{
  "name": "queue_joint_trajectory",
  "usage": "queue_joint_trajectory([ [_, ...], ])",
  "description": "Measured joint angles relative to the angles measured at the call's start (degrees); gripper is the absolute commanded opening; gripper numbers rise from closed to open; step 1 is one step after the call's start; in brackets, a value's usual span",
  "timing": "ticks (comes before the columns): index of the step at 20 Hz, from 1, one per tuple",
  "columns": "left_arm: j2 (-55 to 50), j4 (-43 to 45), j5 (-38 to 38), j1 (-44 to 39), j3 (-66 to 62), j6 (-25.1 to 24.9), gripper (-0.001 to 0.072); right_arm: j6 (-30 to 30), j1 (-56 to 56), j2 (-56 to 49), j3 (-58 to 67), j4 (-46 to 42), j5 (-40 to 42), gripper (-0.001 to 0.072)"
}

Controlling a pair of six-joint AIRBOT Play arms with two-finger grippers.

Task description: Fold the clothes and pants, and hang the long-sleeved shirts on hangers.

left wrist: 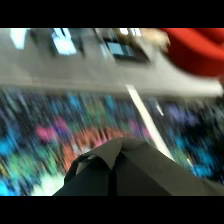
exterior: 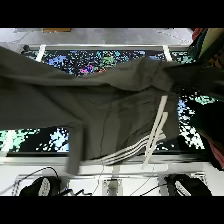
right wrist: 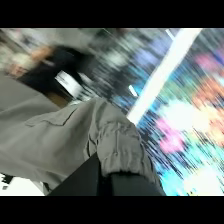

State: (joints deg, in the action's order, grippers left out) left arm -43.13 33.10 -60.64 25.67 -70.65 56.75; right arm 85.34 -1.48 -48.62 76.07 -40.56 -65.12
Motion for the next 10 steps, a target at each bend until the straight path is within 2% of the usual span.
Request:
queue_joint_trajectory([
  [2, -8.7, 1.2, -2.9, -4.4, 2.0, 0.3, 0.0001, 0.6, 0.0, -5.0, -5.0, -2.0, 3.4, 0.0022],
  [5, -20.7, 4.3, -2.1, -12.2, 3.5, 1.0, 0.0001, 1.1, 0.0, -14.0, -9.2, -3.5, 10.4, 0.0022],
  [10, -28.3, 6.1, 2.1, -21.4, 4.2, 4.1, 0.0002, 1.3, 0.8, -24.5, -9.3, -5.2, 16.2, 0.0021],
])
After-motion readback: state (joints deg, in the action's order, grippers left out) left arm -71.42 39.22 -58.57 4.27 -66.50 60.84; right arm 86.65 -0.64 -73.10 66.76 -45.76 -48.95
